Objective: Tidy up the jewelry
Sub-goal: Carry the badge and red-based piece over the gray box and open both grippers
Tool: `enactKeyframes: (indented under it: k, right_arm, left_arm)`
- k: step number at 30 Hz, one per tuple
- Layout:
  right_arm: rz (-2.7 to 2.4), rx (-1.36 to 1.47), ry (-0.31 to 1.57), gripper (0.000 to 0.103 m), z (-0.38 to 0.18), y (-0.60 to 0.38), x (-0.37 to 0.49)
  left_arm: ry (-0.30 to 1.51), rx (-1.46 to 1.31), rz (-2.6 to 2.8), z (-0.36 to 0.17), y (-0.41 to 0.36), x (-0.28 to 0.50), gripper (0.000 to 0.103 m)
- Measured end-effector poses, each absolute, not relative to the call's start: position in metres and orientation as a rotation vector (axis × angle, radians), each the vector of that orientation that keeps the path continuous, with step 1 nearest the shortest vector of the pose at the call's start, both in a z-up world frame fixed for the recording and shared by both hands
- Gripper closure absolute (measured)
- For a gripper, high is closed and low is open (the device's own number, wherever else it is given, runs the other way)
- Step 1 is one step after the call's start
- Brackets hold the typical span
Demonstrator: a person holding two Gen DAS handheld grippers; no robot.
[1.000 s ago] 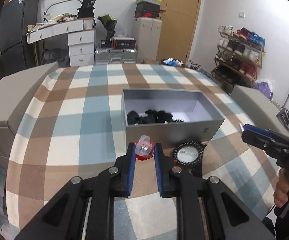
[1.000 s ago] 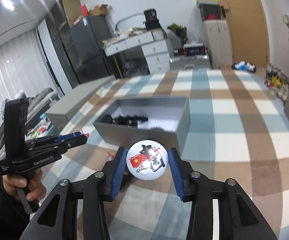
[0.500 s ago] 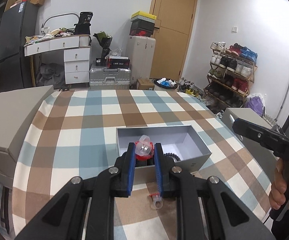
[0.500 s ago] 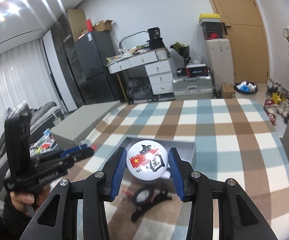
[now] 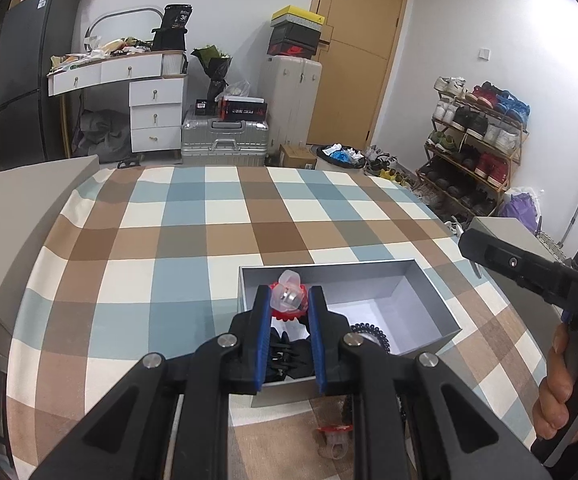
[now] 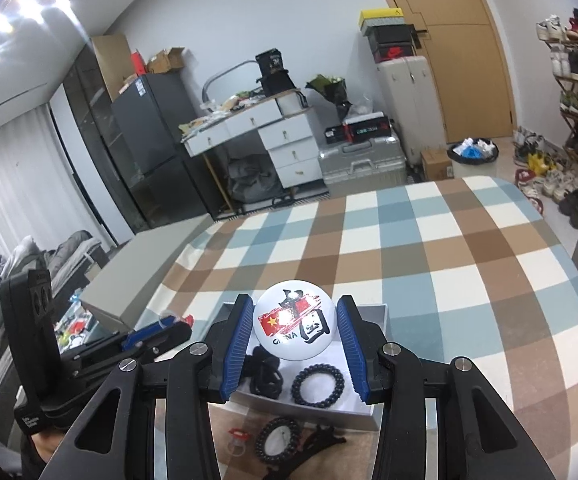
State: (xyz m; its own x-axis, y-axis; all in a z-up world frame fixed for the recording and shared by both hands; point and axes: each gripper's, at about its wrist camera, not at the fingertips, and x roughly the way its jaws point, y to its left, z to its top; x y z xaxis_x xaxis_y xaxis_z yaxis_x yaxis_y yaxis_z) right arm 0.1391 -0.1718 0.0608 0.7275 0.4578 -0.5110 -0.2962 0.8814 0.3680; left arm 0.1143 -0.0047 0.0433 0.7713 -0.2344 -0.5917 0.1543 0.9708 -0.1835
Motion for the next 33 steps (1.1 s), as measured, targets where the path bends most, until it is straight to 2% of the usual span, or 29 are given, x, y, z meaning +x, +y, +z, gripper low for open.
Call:
enactKeyframes:
  k: [33]
  right_arm:
    - [0.426, 0.293, 0.783, 0.061, 0.016, -0.170, 0.170]
  left_arm:
    - [0.749, -0.054, -0.187, 0.016, -0.030, 0.136, 0.090]
